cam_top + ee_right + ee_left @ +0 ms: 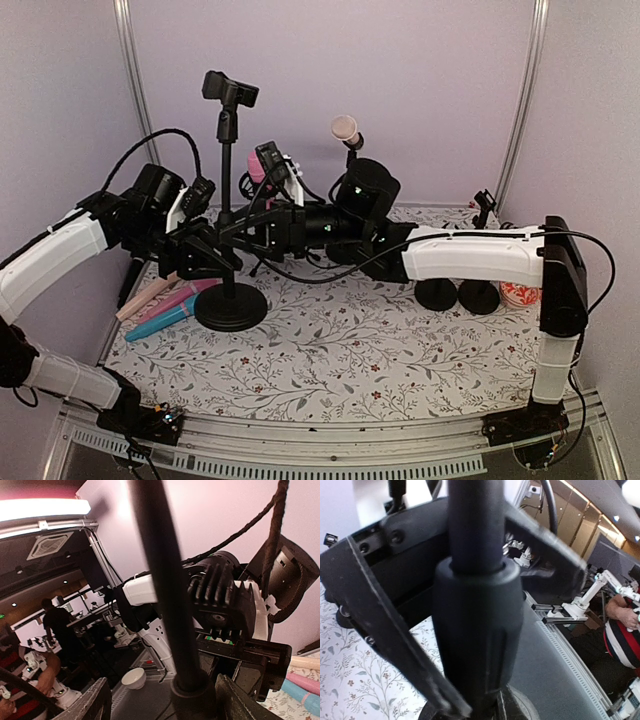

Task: Remove the microphone from the stand
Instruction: Unscrew the knob on the stand of the microphone stand.

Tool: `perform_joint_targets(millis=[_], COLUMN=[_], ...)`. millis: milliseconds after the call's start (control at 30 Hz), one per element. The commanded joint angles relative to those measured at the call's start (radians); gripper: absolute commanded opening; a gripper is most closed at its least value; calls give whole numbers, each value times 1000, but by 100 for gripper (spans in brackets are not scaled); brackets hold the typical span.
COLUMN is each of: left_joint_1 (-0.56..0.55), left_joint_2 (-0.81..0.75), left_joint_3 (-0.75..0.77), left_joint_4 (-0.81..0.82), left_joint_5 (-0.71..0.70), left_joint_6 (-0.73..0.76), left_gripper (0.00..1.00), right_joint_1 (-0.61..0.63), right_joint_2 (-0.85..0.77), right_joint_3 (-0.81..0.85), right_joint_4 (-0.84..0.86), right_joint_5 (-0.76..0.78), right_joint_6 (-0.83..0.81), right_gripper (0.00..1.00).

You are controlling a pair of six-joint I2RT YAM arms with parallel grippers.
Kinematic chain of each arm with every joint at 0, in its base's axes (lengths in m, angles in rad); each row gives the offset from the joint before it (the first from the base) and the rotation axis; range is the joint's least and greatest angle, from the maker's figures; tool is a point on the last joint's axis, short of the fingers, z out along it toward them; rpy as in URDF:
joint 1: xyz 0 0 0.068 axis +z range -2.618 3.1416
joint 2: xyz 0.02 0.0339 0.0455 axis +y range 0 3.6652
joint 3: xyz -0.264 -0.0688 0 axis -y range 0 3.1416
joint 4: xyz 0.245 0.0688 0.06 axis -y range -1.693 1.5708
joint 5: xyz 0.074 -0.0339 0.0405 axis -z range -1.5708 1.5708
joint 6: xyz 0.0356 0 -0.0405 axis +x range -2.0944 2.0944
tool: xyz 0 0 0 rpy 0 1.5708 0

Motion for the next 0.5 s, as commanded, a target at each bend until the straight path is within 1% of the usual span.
perform_joint_targets(millis=[0, 67, 167, 267, 333, 467], left_joint_1=[32, 41, 51, 54, 56, 60], left_joint_2=[-5, -9, -15, -19, -19, -17], left_joint_3=[35, 44, 57, 55, 48, 40], left_joint_4=[4, 5, 15, 70, 118, 183], left_joint_5=[-79, -101, -133, -199, -274, -334], left_joint_6=[45, 48, 41, -11, -51, -110], left_gripper=[0, 0, 0, 0, 0, 0], right_joint_1=[1, 2, 25, 67, 107, 150], right_joint_2=[-173, -204, -230, -233, -231, -223], right_joint_3=[-87, -102, -94, -73, -55, -26], right_joint_4=[-103, -220, -408, -530, -570, -579], right_joint_5=[283, 417, 643, 832, 906, 960], right_joint_6=[-94, -147, -215, -281, -332, -380], right_gripper=[79, 81, 82, 82, 82, 79])
